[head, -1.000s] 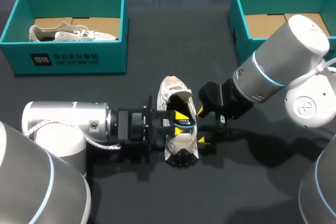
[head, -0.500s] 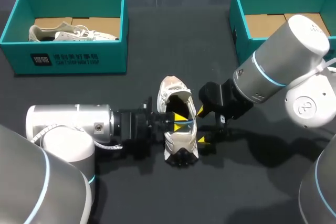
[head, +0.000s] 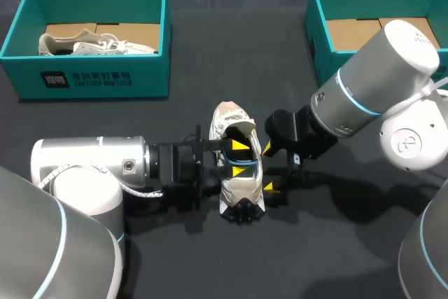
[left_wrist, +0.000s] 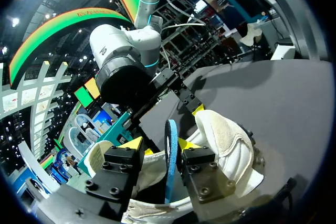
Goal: Take the shoe out of the shoebox, open the shoe tongue, remove and reinsert the insole, then place the shoe into the shoebox
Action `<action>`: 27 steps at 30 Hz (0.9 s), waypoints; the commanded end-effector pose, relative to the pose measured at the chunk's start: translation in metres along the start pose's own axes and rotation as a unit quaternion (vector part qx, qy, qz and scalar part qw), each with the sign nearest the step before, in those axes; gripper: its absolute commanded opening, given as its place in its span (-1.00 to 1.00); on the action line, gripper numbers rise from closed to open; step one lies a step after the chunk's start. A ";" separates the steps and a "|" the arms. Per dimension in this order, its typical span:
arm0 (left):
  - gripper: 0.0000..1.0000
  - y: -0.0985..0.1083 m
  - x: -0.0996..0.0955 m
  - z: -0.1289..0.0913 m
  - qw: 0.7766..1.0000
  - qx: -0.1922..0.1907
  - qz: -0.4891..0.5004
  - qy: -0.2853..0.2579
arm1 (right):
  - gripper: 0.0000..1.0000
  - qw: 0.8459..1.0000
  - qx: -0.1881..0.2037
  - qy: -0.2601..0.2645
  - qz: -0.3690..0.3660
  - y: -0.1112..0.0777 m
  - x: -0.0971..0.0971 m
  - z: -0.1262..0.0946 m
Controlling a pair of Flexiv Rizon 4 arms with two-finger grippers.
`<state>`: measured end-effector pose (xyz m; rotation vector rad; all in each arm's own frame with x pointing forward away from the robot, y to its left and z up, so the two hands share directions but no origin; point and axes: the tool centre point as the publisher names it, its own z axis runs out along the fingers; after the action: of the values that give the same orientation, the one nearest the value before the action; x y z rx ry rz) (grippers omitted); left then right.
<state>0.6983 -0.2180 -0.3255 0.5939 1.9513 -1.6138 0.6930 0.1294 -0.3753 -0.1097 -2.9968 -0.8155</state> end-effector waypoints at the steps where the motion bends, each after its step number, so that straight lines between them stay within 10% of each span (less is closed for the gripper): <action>1: -0.27 -0.013 -0.001 -0.010 1.000 0.000 -0.004 0.010 | 1.00 1.000 0.001 -0.001 0.000 0.001 0.001 0.001; 4: -0.42 -0.016 0.000 -0.007 1.000 0.004 -0.005 0.021 | 1.00 1.000 0.001 -0.001 0.000 0.001 0.001 0.001; 6: -1.00 -0.016 0.003 -0.004 0.999 0.005 -0.004 0.032 | 1.00 1.000 0.001 -0.001 0.000 0.001 0.001 0.001; 24: -1.00 0.007 0.011 -0.007 0.996 -0.025 -0.028 0.076 | 1.00 1.000 0.001 -0.001 0.000 0.001 0.001 0.001; 25: -0.55 0.004 0.010 -0.010 0.996 -0.024 -0.030 0.076 | 1.00 1.000 0.001 -0.001 0.000 0.001 0.001 0.001; 27: -0.31 -0.002 0.006 -0.015 0.996 -0.021 -0.035 0.075 | 1.00 1.000 0.001 -0.001 0.000 0.001 0.001 0.001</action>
<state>0.6932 -0.2152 -0.3373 0.6482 2.1211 -1.6083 0.6930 0.1294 -0.3753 -0.1097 -2.9968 -0.8155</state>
